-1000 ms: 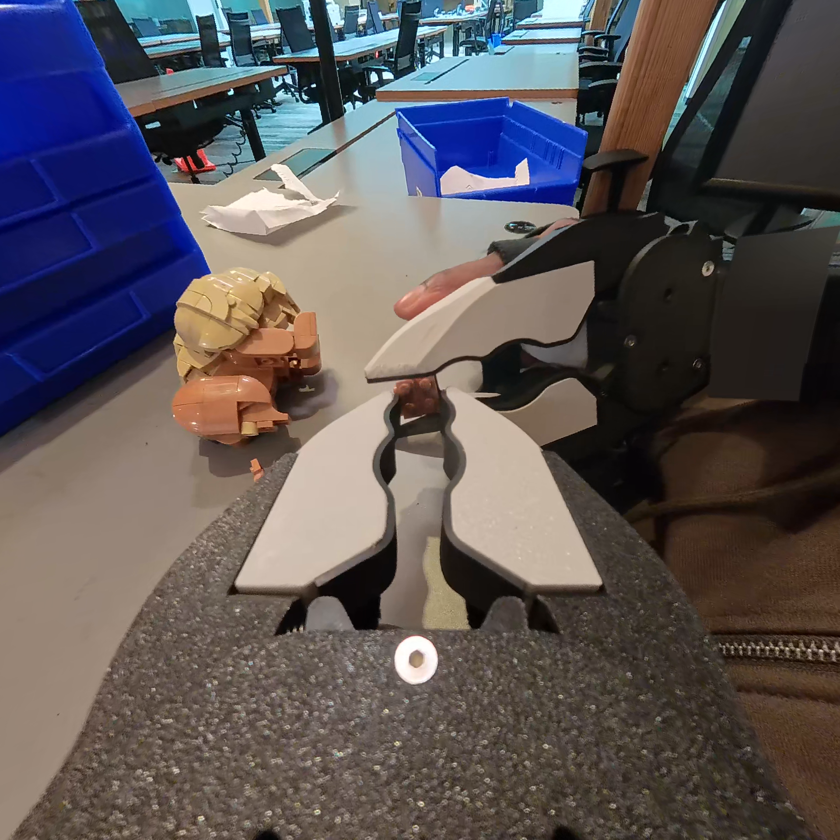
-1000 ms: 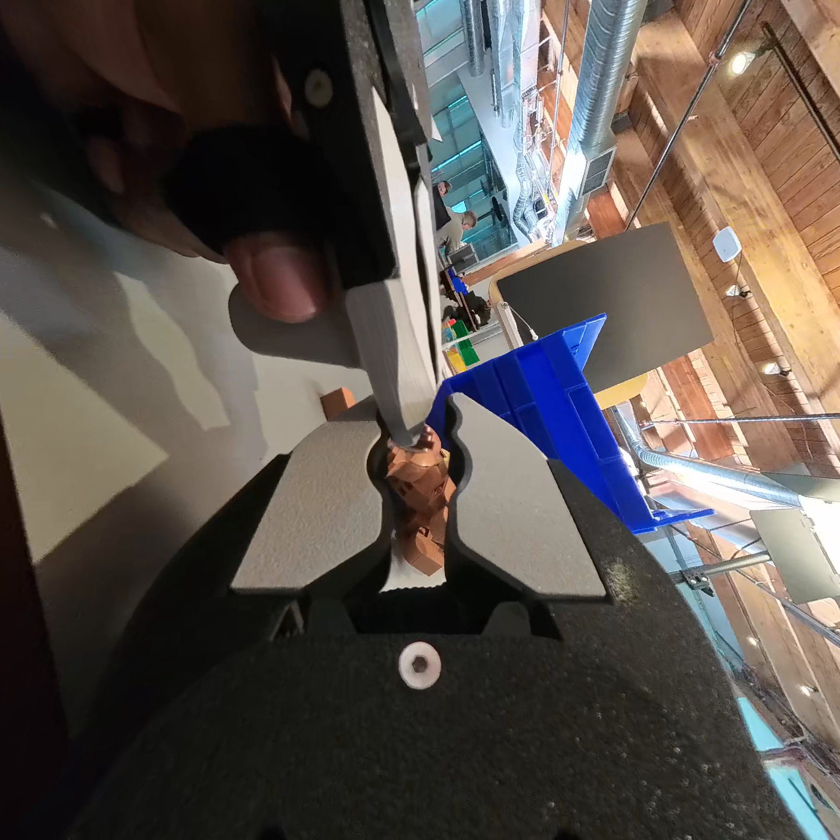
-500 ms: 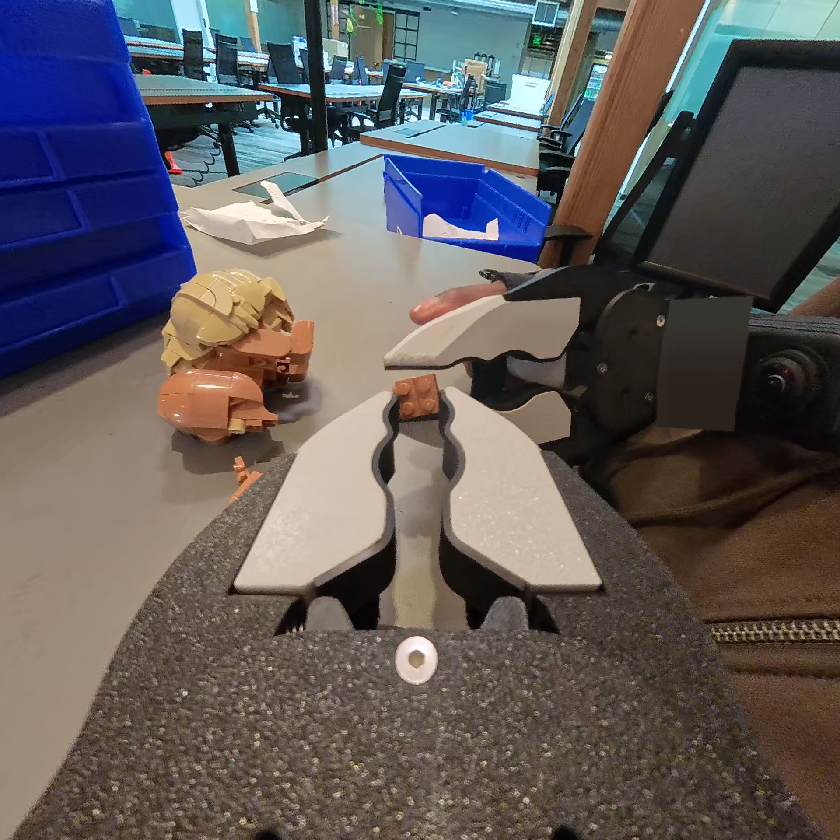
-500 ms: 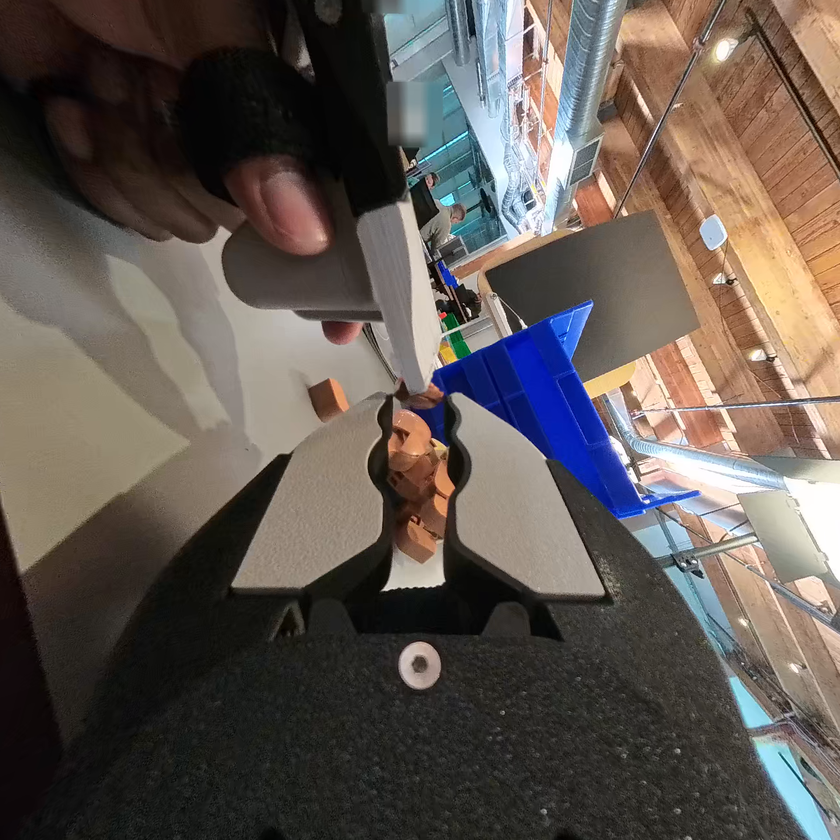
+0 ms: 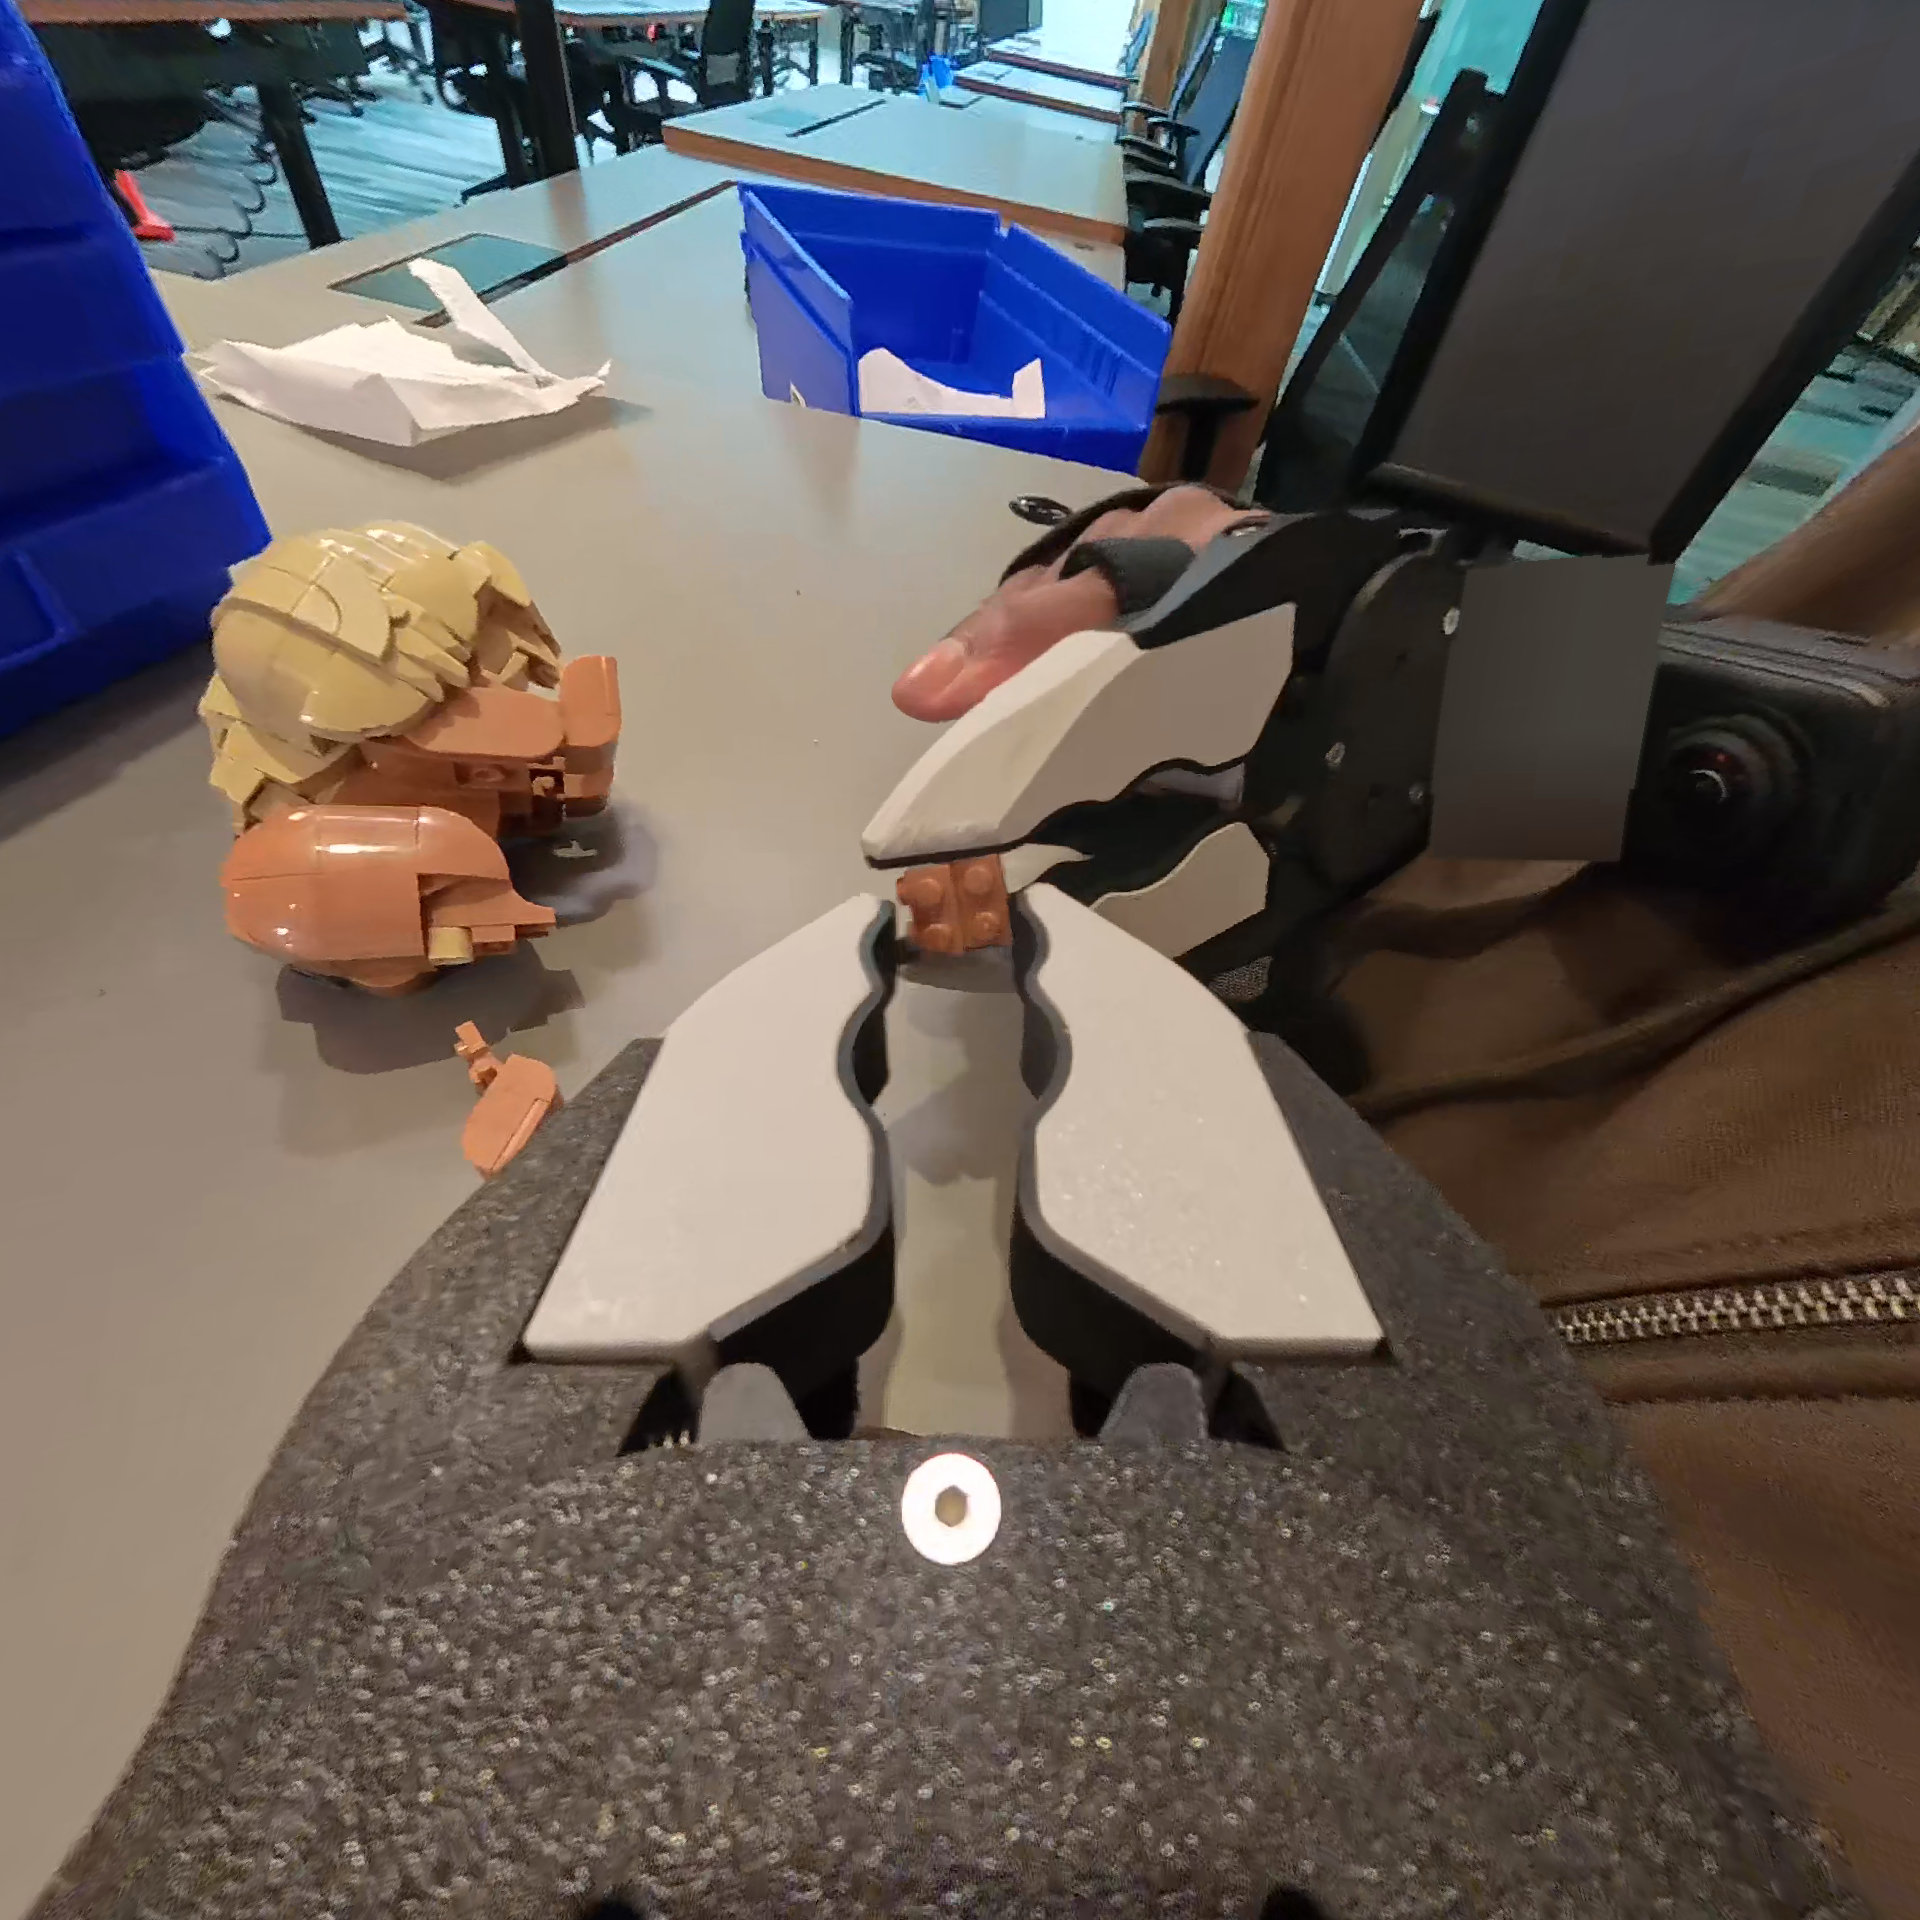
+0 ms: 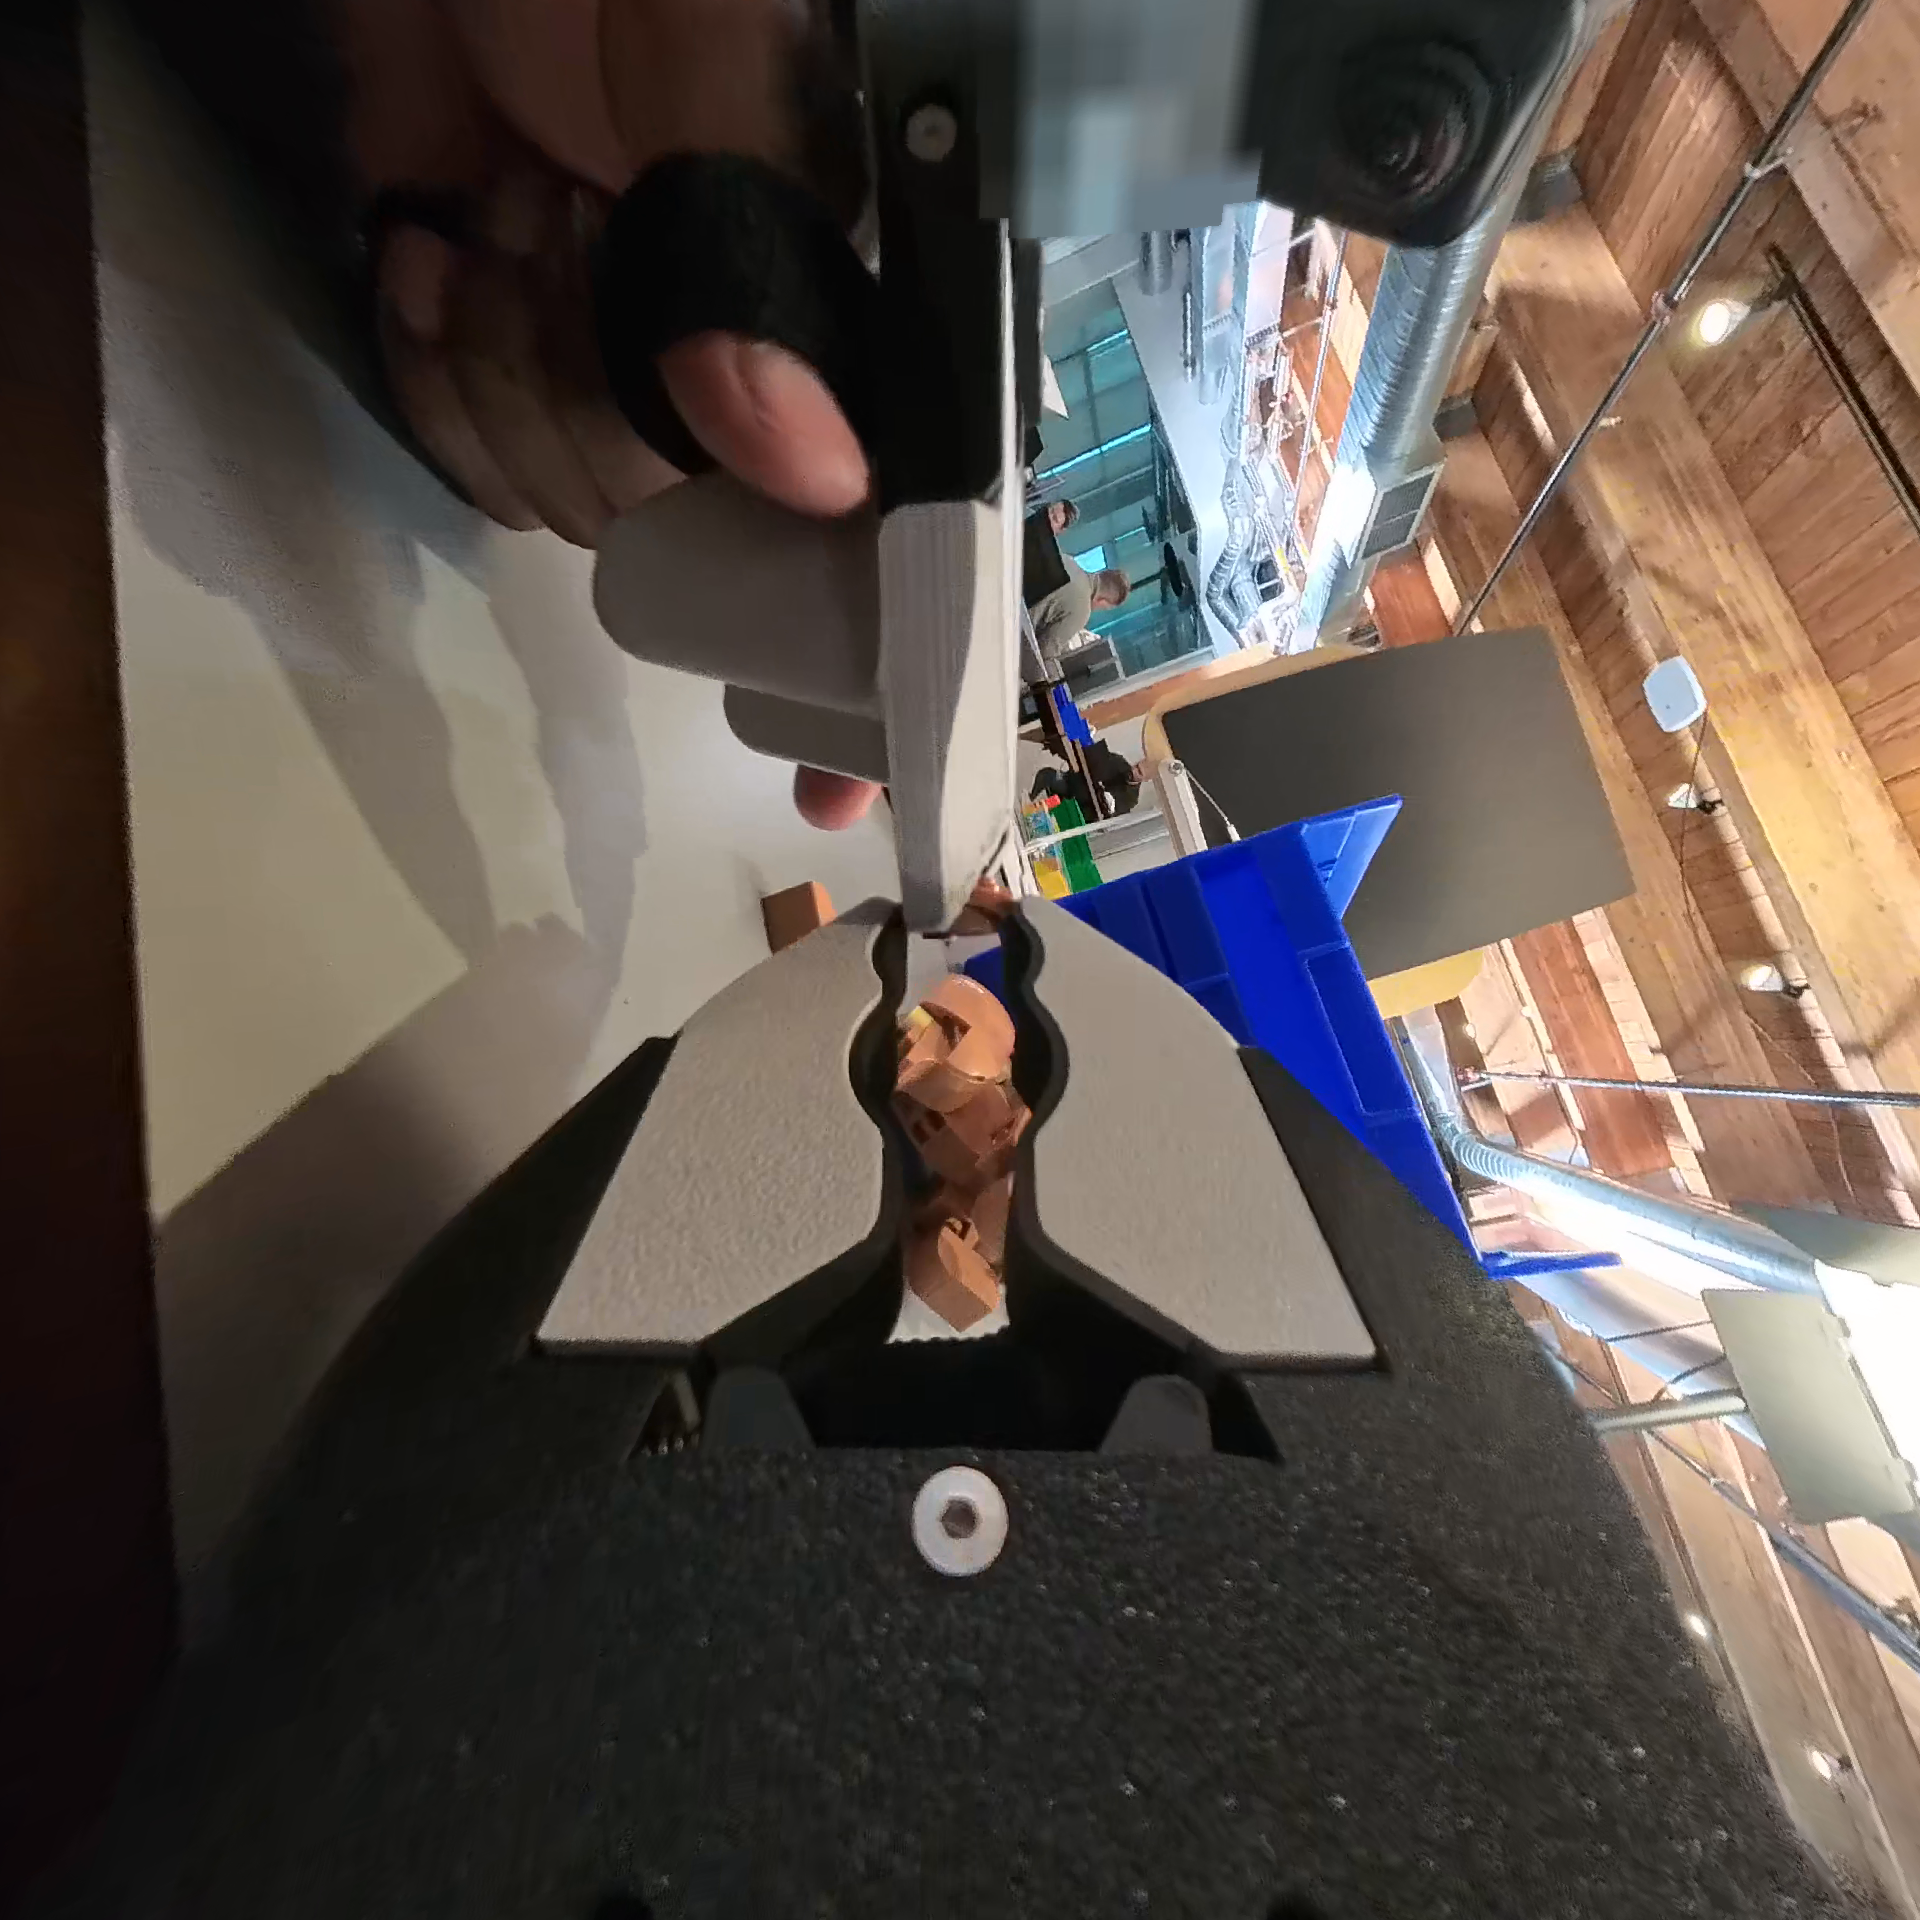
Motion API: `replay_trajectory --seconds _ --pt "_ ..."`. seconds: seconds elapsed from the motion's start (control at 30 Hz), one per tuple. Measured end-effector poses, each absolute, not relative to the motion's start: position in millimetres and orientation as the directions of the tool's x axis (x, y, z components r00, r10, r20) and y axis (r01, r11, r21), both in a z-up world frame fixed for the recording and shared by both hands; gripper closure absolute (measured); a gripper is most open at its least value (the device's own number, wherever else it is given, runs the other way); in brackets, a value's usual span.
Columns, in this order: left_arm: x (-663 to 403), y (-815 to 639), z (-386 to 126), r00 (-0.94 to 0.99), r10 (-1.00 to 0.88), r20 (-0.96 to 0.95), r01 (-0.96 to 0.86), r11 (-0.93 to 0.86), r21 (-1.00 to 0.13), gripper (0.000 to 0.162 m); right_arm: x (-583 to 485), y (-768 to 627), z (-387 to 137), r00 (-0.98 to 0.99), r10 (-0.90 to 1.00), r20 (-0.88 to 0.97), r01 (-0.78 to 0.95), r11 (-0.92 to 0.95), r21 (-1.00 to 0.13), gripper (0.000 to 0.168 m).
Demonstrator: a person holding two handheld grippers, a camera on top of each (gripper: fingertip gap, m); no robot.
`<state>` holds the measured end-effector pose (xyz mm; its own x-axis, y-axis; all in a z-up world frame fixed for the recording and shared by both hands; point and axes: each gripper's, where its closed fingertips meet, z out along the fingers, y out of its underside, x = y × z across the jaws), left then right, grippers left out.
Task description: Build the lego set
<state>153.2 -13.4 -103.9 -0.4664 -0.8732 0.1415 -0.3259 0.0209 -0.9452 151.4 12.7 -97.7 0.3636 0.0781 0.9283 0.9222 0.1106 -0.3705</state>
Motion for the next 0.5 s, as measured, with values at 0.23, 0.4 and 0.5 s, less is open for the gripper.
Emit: replay_trajectory --seconds 0.23,0.4,0.5 --pt "155.7 -11.5 -94.7 -0.436 -0.899 0.050 -0.232 0.059 -0.971 0.143 154.6 14.5 -91.0 0.402 0.048 0.914 0.908 0.105 -0.405 0.149" --pt "157.7 -10.4 -93.3 -0.390 -0.920 -0.037 -0.192 0.121 -0.974 0.143 157.4 17.4 -89.1 0.406 0.022 0.913 0.910 0.078 -0.407 0.150" --pt "158.7 -9.9 -93.5 -0.366 -0.927 -0.083 -0.178 0.157 -0.971 0.143 159.1 17.8 -88.4 0.390 0.009 0.921 0.919 0.064 -0.390 0.151"
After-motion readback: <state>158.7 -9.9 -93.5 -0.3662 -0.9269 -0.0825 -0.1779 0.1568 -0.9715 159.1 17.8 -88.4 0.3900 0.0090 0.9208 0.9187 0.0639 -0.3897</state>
